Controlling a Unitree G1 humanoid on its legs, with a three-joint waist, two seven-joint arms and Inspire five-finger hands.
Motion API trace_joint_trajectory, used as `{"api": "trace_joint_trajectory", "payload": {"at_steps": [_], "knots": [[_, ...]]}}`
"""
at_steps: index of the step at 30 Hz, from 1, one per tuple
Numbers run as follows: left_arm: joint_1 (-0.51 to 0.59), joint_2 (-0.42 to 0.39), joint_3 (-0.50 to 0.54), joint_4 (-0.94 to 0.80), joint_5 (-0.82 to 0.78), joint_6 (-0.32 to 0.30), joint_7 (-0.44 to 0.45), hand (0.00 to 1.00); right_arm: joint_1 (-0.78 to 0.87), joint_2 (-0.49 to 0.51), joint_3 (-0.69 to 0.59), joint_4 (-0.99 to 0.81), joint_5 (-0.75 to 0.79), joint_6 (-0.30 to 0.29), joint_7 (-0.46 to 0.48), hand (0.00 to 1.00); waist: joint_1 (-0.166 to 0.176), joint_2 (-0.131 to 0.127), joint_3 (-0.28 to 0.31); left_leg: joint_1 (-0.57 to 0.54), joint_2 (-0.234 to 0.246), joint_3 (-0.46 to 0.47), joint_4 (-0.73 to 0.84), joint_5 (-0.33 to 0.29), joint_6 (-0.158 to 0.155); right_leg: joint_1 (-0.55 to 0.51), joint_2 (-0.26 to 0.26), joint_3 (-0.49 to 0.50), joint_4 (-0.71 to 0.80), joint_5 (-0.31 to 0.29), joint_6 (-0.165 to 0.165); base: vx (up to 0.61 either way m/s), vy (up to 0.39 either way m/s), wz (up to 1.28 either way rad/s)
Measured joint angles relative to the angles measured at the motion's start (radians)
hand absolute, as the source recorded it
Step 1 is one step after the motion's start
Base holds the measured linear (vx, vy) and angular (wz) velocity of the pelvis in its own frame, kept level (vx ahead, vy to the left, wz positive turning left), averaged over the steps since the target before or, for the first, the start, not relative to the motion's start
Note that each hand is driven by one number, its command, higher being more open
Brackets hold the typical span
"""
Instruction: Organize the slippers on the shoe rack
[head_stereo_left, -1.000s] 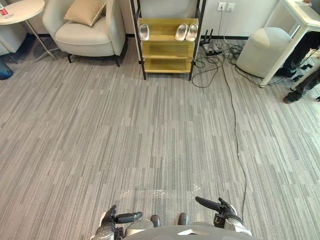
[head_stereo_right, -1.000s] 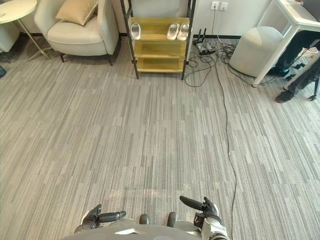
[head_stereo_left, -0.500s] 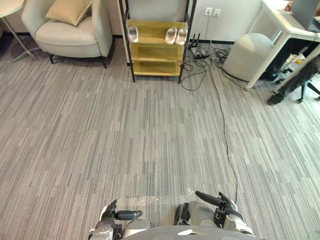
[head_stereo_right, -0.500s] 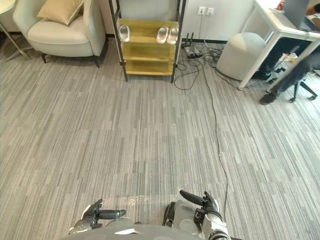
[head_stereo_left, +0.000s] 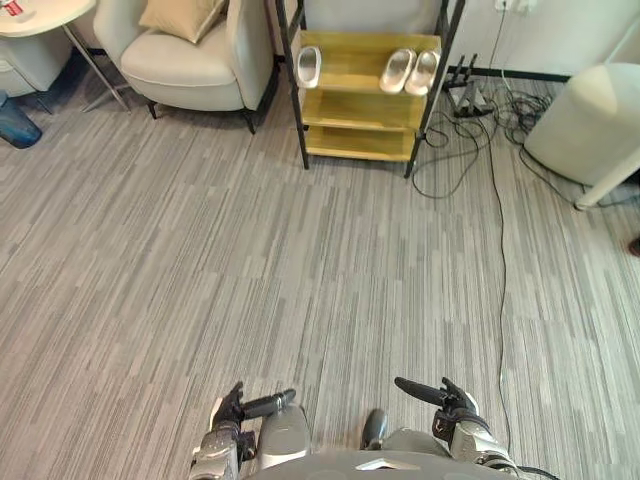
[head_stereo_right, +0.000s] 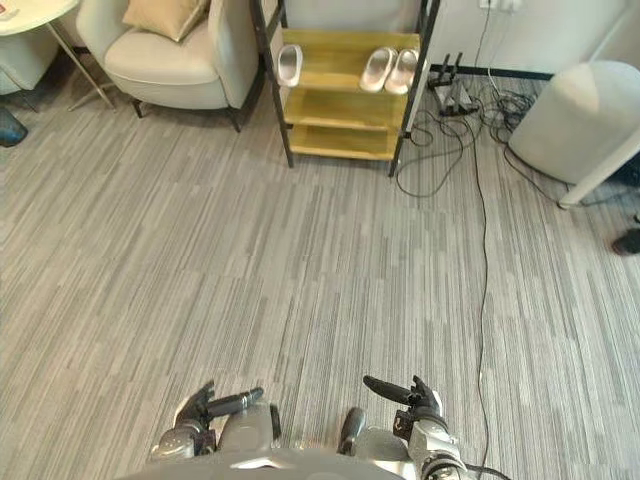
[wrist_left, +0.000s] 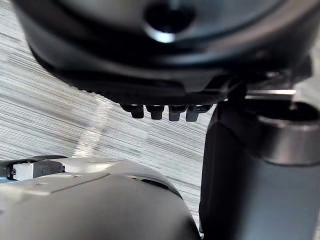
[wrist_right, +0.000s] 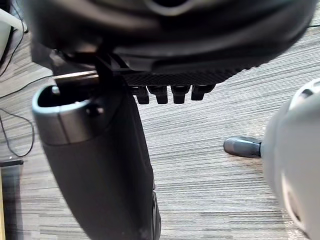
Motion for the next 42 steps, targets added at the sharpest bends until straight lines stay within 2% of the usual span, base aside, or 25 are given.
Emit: {"api": "trace_joint_trajectory", "payload": {"at_steps": [2, 3, 4, 5, 8, 11, 13, 14, 16, 18, 20, 22, 23, 24, 25, 28, 31, 33, 35, 37, 38, 39, 40, 41, 42], "knots": [[-0.021, 0.003, -0.001, -0.008, 0.001, 0.001, -0.005, 1.0, -0.01, 0.008, -0.019, -0.001, 0.0, 0.0, -0.006, 1.0, 0.005, -0.023, 0.016, -0.033, -0.075, -0.008, -0.246, 0.026, 0.005, 0.037, -0.05, 0.002, 0.0, -0.033, 0.041, 0.35, 0.163, -0.16], [-0.024, 0.002, -0.002, -0.008, 0.003, 0.001, -0.002, 1.0, -0.006, 0.01, -0.025, -0.001, 0.0, 0.0, -0.014, 1.0, 0.005, -0.026, 0.018, -0.028, -0.121, -0.037, -0.473, 0.133, -0.007, 0.059, -0.074, 0.005, 0.003, -0.063, 0.072, 0.35, 0.194, -0.1], [-0.023, 0.001, -0.003, -0.006, 0.003, 0.001, -0.001, 1.0, -0.001, 0.004, -0.024, 0.0, 0.0, 0.0, -0.016, 1.0, 0.011, -0.029, 0.019, -0.015, -0.13, -0.042, -0.514, 0.248, -0.007, 0.071, -0.076, 0.018, 0.004, -0.08, 0.087, 0.66, 0.305, -0.18], [-0.03, 0.014, -0.001, -0.006, 0.003, 0.003, 0.005, 1.0, 0.001, 0.024, -0.013, 0.0, 0.0, 0.0, -0.019, 1.0, 0.024, -0.056, 0.018, 0.01, -0.168, -0.028, -0.543, 0.28, 0.052, 0.082, -0.109, 0.046, 0.002, -0.097, 0.085, 0.49, 0.212, -0.1], [-0.049, 0.021, 0.037, -0.001, 0.004, 0.019, 0.012, 1.0, -0.007, 0.065, -0.013, 0.0, -0.001, 0.005, -0.015, 1.0, 0.035, -0.098, 0.02, 0.003, -0.191, -0.008, -0.431, 0.198, 0.107, 0.094, -0.142, 0.116, 0.036, -0.072, 0.107, 0.47, 0.157, -0.01], [-0.036, 0.022, 0.033, 0.001, 0.005, 0.029, 0.012, 1.0, -0.011, 0.088, -0.01, -0.015, -0.002, -0.001, -0.002, 1.0, 0.055, -0.1, 0.014, 0.102, -0.165, 0.024, -0.398, 0.103, 0.109, 0.032, -0.165, 0.197, 0.318, -0.055, 0.136, 0.41, 0.156, -0.42], [-0.029, 0.04, 0.005, 0.007, 0.01, 0.032, 0.01, 1.0, -0.01, 0.089, 0.012, -0.022, -0.003, -0.002, 0.005, 1.0, 0.043, -0.111, -0.001, 0.176, -0.164, 0.029, -0.442, 0.049, 0.113, -0.117, -0.199, 0.222, 0.658, 0.005, 0.251, 0.37, 0.12, -0.3], [-0.029, 0.051, -0.015, 0.021, 0.016, 0.036, 0.01, 1.0, -0.009, 0.088, 0.028, -0.021, -0.004, -0.001, 0.007, 1.0, 0.032, -0.115, -0.002, 0.223, -0.165, 0.032, -0.459, 0.029, 0.117, -0.204, -0.221, 0.212, 0.839, -0.026, 0.22, 0.25, 0.035, -0.18], [-0.025, 0.056, -0.022, 0.037, 0.023, 0.042, 0.012, 1.0, -0.012, 0.081, 0.035, -0.043, -0.012, -0.015, 0.008, 1.0, 0.014, -0.113, -0.001, 0.31, -0.168, 0.038, -0.507, 0.023, 0.115, -0.28, -0.237, 0.163, 0.921, -0.086, 0.137, 0.38, 0.018, -0.05], [-0.025, 0.052, -0.022, 0.037, 0.023, 0.044, 0.012, 1.0, -0.02, 0.069, 0.049, -0.05, -0.015, -0.023, 0.01, 1.0, 0.003, -0.107, -0.002, 0.412, -0.157, 0.035, -0.586, 0.024, 0.112, -0.367, -0.226, 0.066, 0.807, -0.138, 0.074, 0.42, -0.051, 0.12], [-0.027, 0.043, -0.022, 0.036, 0.023, 0.043, 0.012, 1.0, -0.032, 0.068, 0.051, -0.055, -0.022, -0.028, 0.012, 1.0, -0.009, -0.095, -0.003, 0.461, -0.132, 0.019, -0.626, 0.022, 0.096, -0.427, -0.173, 0.053, 0.577, -0.132, 0.071, 0.38, -0.114, 0.27], [-0.025, 0.041, -0.023, 0.036, 0.024, 0.043, 0.009, 1.0, -0.041, 0.063, 0.061, -0.053, -0.022, -0.027, 0.013, 1.0, -0.016, -0.096, -0.003, 0.507, -0.122, 0.011, -0.669, 0.017, 0.07, -0.45, -0.128, 0.083, 0.299, -0.029, 0.094, 0.49, -0.193, 0.46], [-0.017, 0.041, -0.022, 0.042, 0.025, 0.044, 0.011, 1.0, -0.034, 0.056, 0.067, -0.046, -0.024, -0.023, 0.014, 1.0, -0.03, -0.097, -0.007, 0.551, -0.124, -0.029, -0.683, -0.006, 0.027, -0.428, -0.109, 0.124, 0.218, 0.184, 0.073, 0.52, -0.233, 0.56], [-0.019, 0.041, -0.02, 0.048, 0.025, 0.044, 0.012, 1.0, -0.032, 0.05, 0.066, -0.04, -0.023, -0.023, 0.014, 1.0, -0.034, -0.1, -0.01, 0.565, -0.119, -0.044, -0.684, -0.01, 0.02, -0.423, -0.101, 0.13, 0.231, 0.204, 0.034, 0.61, -0.3, 0.47], [-0.017, 0.018, -0.01, 0.057, 0.03, 0.04, 0.013, 1.0, -0.039, 0.029, 0.064, -0.039, -0.038, -0.02, 0.013, 1.0, -0.028, -0.058, -0.017, 0.566, -0.082, -0.071, -0.659, -0.007, 0.014, -0.436, -0.083, 0.123, 0.305, 0.131, 0.025, 0.53, -0.256, 0.17], [-0.007, -0.012, 0.002, 0.068, 0.034, 0.041, 0.012, 1.0, -0.034, 0.013, 0.037, -0.027, -0.042, -0.017, 0.014, 1.0, -0.032, -0.01, -0.023, 0.525, -0.034, -0.125, -0.487, 0.005, -0.007, -0.396, -0.048, 0.091, 0.351, 0.043, 0.002, 0.48, -0.214, 0.05], [-0.006, -0.026, 0.063, 0.059, 0.034, 0.041, 0.011, 1.0, -0.006, 0.019, 0.029, -0.041, -0.04, -0.006, 0.012, 1.0, -0.028, 0.012, -0.019, 0.349, 0.035, -0.151, -0.042, 0.216, -0.025, -0.252, 0.008, 0.079, 0.256, 0.003, -0.014, 0.5, -0.214, 0.06], [-0.002, -0.013, 0.067, 0.032, 0.031, 0.036, 0.009, 1.0, 0.012, 0.026, 0.029, -0.04, -0.038, -0.005, 0.007, 1.0, -0.012, -0.001, -0.01, 0.178, 0.076, -0.11, 0.214, 0.117, -0.02, -0.104, 0.038, 0.084, 0.141, -0.009, -0.029, 0.36, -0.086, 0.0], [-0.003, -0.005, 0.067, 0.007, 0.017, 0.025, 0.01, 1.0, 0.008, 0.029, 0.03, -0.02, -0.032, -0.002, 0.005, 1.0, 0.004, -0.023, 0.0, 0.082, 0.044, -0.059, 0.138, 0.043, -0.013, -0.029, 0.03, 0.099, 0.082, -0.004, -0.02, 0.43, -0.026, -0.18], [-0.01, -0.004, 0.066, -0.014, 0.01, 0.018, 0.009, 1.0, 0.004, 0.03, 0.027, -0.01, -0.027, 0.002, 0.001, 1.0, 0.023, -0.037, 0.01, 0.031, -0.031, -0.039, -0.129, 0.025, -0.009, 0.011, 0.002, 0.108, 0.052, -0.014, -0.004, 0.43, 0.099, -0.29], [-0.013, -0.003, 0.062, -0.014, 0.011, 0.017, 0.01, 1.0, 0.006, 0.029, 0.027, -0.01, -0.027, 0.002, 0.001, 1.0, 0.023, -0.039, 0.012, 0.027, -0.078, -0.041, -0.328, 0.065, -0.015, 0.029, -0.018, 0.112, 0.047, -0.031, 0.024, 0.4, 0.162, -0.26], [-0.011, -0.009, 0.047, -0.006, 0.011, 0.017, 0.01, 1.0, 0.016, 0.015, 0.027, -0.008, -0.027, 0.001, 0.0, 1.0, 0.024, -0.021, 0.004, 0.042, -0.094, -0.055, -0.497, 0.237, -0.002, 0.043, -0.015, 0.129, 0.047, -0.057, 0.051, 0.41, 0.19, -0.27], [-0.01, -0.014, 0.043, 0.0, 0.011, 0.017, 0.011, 1.0, 0.017, 0.014, 0.028, -0.004, -0.027, 0.003, 0.0, 1.0, 0.029, -0.021, 0.005, 0.057, -0.1, -0.052, -0.505, 0.249, 0.046, 0.052, -0.012, 0.14, 0.046, -0.067, 0.065, 0.42, 0.179, -0.13], [-0.016, 0.011, 0.036, 0.006, 0.013, 0.019, 0.011, 1.0, 0.015, 0.036, 0.039, 0.003, -0.027, 0.005, 0.001, 1.0, 0.024, -0.065, 0.001, 0.083, -0.149, -0.035, -0.536, 0.239, 0.063, 0.062, -0.058, 0.149, 0.043, -0.074, 0.067, 0.49, 0.183, 0.01], [-0.019, 0.016, 0.032, 0.009, 0.014, 0.02, 0.01, 1.0, 0.021, 0.039, 0.046, 0.003, -0.027, 0.005, 0.003, 1.0, 0.023, -0.075, -0.004, 0.083, -0.163, -0.031, -0.511, 0.212, 0.083, 0.068, -0.074, 0.154, 0.048, -0.076, 0.072, 0.46, 0.152, 0.09]]}}
